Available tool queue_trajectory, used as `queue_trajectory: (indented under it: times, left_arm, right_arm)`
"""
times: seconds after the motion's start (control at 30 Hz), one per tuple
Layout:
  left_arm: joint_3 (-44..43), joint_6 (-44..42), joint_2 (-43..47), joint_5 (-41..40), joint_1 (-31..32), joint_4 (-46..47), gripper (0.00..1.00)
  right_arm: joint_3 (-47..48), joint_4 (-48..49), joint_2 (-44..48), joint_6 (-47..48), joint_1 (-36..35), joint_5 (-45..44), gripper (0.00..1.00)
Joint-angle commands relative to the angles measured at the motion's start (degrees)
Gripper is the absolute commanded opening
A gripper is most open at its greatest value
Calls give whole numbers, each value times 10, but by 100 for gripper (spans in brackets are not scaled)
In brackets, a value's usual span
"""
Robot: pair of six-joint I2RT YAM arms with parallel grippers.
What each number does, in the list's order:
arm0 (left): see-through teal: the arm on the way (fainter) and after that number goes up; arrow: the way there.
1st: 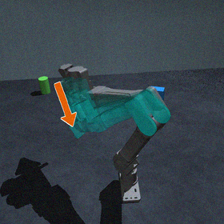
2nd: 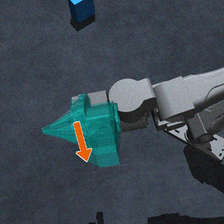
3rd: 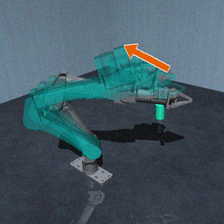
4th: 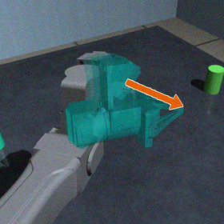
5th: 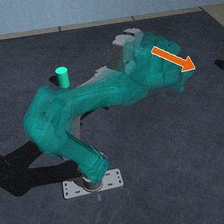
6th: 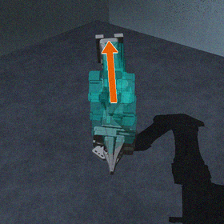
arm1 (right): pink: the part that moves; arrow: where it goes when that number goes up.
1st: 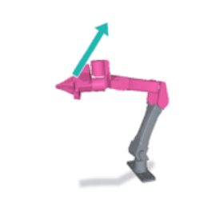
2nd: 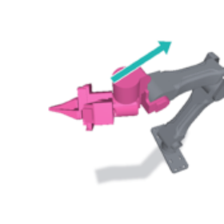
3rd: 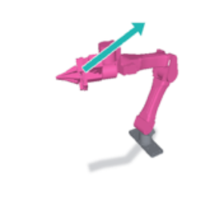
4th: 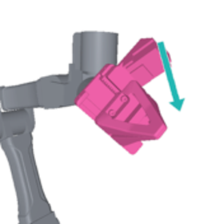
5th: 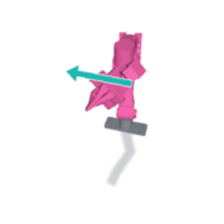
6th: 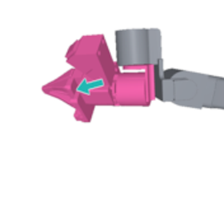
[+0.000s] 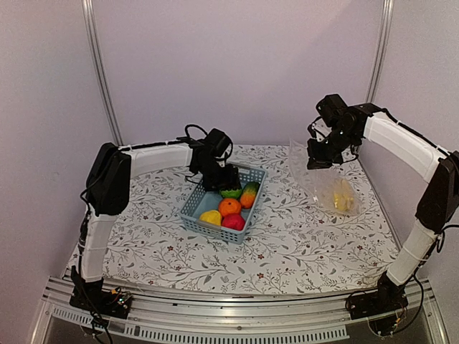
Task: Place the food in the zip-top bag and seal the zipper
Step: Pick up the fake fruit from the bin, then place the fake fruit in the zipper food storage bag.
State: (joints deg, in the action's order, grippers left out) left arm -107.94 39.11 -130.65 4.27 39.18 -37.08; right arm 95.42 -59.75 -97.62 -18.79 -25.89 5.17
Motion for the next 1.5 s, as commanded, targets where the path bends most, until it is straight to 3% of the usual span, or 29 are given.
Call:
queue_trajectory:
  times: [0.0,0.1,0.33,0.57,0.83,1.13,1.47]
  left_arm:
    - [0,-29,10,11,-5,-1,69]
    - [-5,-37,36,6,-5,-22,62]
    - [7,-39,142,27,7,3,62]
    - [87,-57,226,123,37,243,60]
    - [64,-68,176,232,80,383,59]
    - [14,-30,103,213,102,384,55]
    - [-37,5,40,124,98,275,52]
  right_arm:
    - [-9,7,22,1,-4,5,0]
    - [-7,6,22,1,-4,7,0]
    - [0,4,18,-4,-4,11,0]
    - [27,-3,-1,-5,-5,19,0]
    - [64,-19,-20,-5,-11,33,0]
    - [88,-39,-25,-10,-16,50,0]
    - [89,-51,-3,-26,-18,47,0]
